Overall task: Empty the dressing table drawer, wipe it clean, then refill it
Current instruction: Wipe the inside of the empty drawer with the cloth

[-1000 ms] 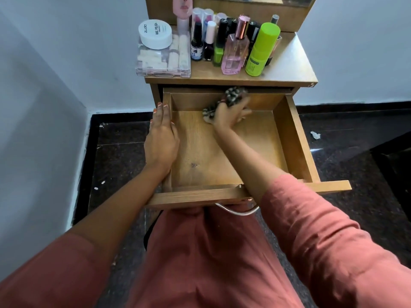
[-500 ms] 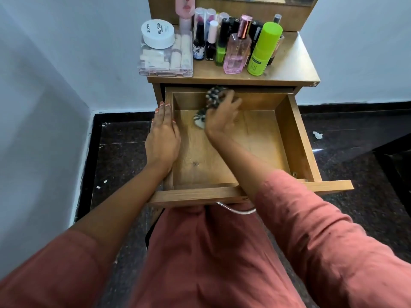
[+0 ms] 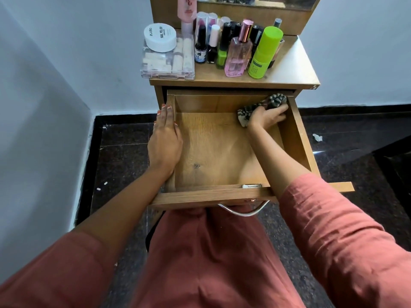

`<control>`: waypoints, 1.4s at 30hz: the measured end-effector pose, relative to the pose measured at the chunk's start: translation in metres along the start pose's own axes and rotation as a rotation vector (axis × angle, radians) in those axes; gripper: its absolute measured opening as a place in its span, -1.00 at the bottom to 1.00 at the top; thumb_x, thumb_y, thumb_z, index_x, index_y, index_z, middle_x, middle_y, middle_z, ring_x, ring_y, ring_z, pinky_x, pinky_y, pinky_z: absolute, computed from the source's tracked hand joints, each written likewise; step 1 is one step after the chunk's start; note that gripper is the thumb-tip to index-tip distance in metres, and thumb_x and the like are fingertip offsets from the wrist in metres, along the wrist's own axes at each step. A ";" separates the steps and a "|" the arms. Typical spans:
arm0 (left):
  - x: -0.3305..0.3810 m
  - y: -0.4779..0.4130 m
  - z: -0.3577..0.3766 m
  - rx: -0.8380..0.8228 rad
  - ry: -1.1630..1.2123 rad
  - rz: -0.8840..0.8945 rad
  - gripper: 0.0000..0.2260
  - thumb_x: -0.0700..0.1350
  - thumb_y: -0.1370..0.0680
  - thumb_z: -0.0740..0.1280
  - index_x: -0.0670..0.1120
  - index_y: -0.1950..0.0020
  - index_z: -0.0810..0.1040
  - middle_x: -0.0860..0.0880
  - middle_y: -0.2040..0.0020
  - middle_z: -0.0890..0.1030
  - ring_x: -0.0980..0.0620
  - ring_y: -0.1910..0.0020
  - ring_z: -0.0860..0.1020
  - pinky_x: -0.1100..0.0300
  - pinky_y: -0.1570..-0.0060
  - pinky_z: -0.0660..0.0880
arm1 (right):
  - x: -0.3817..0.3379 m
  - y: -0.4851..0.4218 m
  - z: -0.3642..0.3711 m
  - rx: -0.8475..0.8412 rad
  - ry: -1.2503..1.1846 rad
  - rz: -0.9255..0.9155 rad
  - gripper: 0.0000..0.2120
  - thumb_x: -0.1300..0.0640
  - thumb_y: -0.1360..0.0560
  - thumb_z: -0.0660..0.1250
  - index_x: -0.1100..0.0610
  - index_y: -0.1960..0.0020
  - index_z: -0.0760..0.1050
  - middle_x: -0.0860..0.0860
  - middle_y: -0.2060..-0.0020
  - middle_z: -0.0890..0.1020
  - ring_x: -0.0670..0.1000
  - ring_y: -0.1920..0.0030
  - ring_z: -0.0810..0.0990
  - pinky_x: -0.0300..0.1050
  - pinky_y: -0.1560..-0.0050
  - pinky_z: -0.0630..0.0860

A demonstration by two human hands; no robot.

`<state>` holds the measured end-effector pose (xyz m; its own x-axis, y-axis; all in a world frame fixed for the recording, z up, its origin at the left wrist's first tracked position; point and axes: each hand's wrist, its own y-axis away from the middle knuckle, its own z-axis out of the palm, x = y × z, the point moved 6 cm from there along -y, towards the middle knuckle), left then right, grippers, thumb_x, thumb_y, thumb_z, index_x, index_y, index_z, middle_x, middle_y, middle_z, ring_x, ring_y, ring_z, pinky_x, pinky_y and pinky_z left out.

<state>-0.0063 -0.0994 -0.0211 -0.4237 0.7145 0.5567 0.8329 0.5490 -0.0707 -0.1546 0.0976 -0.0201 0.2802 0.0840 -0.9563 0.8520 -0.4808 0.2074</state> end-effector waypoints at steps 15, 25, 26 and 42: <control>0.002 0.000 0.000 0.006 0.004 0.002 -0.58 -0.16 -0.63 0.02 -0.12 -0.50 0.11 -0.08 -0.53 0.11 -0.02 -0.51 0.11 0.00 -0.38 0.31 | 0.006 0.099 0.075 -0.490 0.581 -0.800 -0.56 0.29 -0.49 0.25 0.15 -0.35 0.32 0.24 -0.24 0.32 0.28 -0.22 0.37 0.06 -0.19 0.46; 0.001 -0.001 -0.001 0.004 -0.009 -0.008 -0.58 -0.14 -0.63 0.01 -0.13 -0.50 0.10 -0.08 -0.53 0.10 -0.01 -0.50 0.12 0.02 -0.38 0.32 | 0.009 0.127 0.094 -0.513 0.964 -1.232 -0.65 0.21 -0.25 0.53 0.15 -0.02 0.60 0.17 0.12 0.61 0.13 0.23 0.62 -0.17 0.57 0.52; 0.001 -0.001 -0.001 0.006 -0.007 -0.006 -0.58 -0.15 -0.63 0.01 -0.13 -0.50 0.10 -0.09 -0.53 0.11 -0.02 -0.50 0.13 0.01 -0.37 0.33 | 0.013 0.129 0.095 -0.530 1.018 -1.258 -0.66 0.18 -0.24 0.54 0.13 0.00 0.61 0.15 0.12 0.62 0.12 0.22 0.63 -0.18 0.58 0.51; 0.000 -0.001 -0.003 0.010 -0.031 0.019 -0.58 -0.14 -0.63 0.01 -0.13 -0.50 0.10 -0.09 -0.52 0.13 0.01 -0.50 0.12 0.03 -0.40 0.29 | 0.010 0.117 0.098 -0.682 1.337 -1.295 -0.65 0.29 -0.58 0.05 0.23 -0.36 0.27 0.21 -0.44 0.14 0.27 -0.39 0.22 0.05 -0.08 0.54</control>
<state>-0.0062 -0.1012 -0.0183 -0.4192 0.7378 0.5290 0.8372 0.5396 -0.0892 -0.0957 -0.0429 -0.0254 -0.7181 0.6894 0.0952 0.6910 0.7225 -0.0204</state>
